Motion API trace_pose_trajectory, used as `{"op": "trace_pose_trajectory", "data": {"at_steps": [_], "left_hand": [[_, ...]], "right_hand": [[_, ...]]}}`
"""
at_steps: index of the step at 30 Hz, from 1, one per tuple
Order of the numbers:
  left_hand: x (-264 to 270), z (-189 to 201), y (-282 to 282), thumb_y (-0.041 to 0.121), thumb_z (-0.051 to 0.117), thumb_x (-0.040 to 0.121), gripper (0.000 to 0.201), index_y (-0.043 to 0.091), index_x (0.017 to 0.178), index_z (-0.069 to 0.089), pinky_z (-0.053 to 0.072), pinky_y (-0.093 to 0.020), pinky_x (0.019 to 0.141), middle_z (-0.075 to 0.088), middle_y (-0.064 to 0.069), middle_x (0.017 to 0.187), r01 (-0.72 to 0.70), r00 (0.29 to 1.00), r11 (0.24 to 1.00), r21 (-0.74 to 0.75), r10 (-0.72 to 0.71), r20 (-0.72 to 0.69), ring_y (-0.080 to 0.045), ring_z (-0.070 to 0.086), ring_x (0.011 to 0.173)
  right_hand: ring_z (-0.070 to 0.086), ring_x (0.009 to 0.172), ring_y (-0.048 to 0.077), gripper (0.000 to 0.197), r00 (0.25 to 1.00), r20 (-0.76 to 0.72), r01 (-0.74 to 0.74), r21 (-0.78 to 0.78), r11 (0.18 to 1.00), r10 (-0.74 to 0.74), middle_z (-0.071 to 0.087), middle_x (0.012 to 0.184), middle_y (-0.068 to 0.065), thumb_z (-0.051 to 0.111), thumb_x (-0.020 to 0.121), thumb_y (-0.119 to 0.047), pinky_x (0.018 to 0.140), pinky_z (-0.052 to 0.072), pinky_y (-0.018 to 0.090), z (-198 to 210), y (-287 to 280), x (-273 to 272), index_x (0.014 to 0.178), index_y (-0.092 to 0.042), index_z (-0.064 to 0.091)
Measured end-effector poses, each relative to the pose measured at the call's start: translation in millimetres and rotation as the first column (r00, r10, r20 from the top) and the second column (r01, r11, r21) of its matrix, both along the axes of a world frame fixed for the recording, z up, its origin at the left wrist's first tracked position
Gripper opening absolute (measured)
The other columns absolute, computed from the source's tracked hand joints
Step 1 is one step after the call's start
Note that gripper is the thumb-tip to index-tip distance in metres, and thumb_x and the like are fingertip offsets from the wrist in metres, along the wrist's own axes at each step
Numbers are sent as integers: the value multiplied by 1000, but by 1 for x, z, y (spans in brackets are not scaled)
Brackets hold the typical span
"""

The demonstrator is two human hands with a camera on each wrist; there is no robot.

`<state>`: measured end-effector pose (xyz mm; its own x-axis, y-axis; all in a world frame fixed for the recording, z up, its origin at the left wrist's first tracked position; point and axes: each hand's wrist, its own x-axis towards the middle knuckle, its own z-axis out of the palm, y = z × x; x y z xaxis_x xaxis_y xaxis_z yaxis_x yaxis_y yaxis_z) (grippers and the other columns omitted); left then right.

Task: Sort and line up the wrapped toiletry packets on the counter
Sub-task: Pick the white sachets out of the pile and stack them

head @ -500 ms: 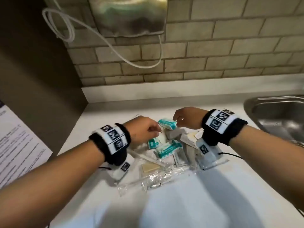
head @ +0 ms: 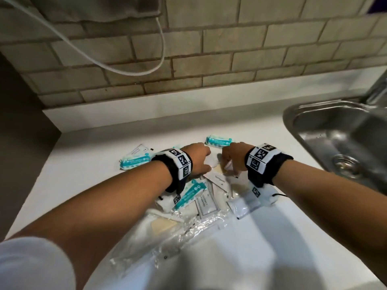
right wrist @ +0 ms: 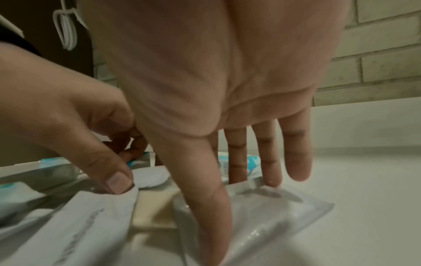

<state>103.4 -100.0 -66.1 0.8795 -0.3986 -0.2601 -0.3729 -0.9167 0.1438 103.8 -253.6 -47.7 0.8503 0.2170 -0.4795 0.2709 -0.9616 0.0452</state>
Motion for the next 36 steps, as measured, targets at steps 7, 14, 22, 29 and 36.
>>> {"op": "trace_pose_trajectory", "data": {"at_steps": [7, 14, 22, 29, 36], "left_hand": [[8, 6, 5, 34, 73, 80, 47, 22, 123, 61, 51, -33, 90, 62, -1, 121, -103, 994, 980, -169, 98, -38, -21, 60, 107], [-5, 41, 31, 35, 80, 74, 22, 18, 84, 70, 48, -24, 62, 72, 0, 78, -183, 982, 880, -439, 188, -33, -19, 64, 63], [-38, 63, 62, 41, 84, 66, 29, 17, 78, 73, 53, -29, 74, 74, 2, 79, -274, 953, 722, -635, 293, -79, -14, 68, 74], [-67, 38, 63, 16, 75, 81, 15, 24, 85, 63, 48, -35, 94, 67, 7, 97, -256, 945, 640, -725, 323, -49, -9, 62, 92], [-89, 27, 61, 0, 77, 76, 45, 26, 96, 45, 59, -35, 82, 60, -4, 115, -303, 922, 488, -818, 366, -124, -21, 67, 101]], "right_hand": [[51, 107, 23, 47, 999, 30, 32, -27, 999, -31, 62, 115, -1, 76, 76, -35, 91, 45, 35, 1, -5, 10, 119, -24, 60], [59, 105, 28, 30, 987, 159, 11, 151, 988, -35, 66, 115, 4, 59, 90, -34, 85, 44, 31, 32, 16, 12, 116, -21, 67], [46, 85, 23, 16, 957, 126, 115, 657, 745, -260, 49, 91, 13, 49, 94, -12, 72, 35, 30, 62, 25, 1, 80, -10, 42], [33, 54, 10, 34, 928, -114, 269, 863, 428, -353, 34, 64, 0, 37, 95, -10, 56, 30, 27, 58, 31, -33, 62, -18, 30], [36, 48, 18, 26, 870, -368, 413, 908, 77, -328, 47, 70, 8, 46, 75, -32, 45, 28, 23, 44, 25, -60, 90, -17, 32]]}}
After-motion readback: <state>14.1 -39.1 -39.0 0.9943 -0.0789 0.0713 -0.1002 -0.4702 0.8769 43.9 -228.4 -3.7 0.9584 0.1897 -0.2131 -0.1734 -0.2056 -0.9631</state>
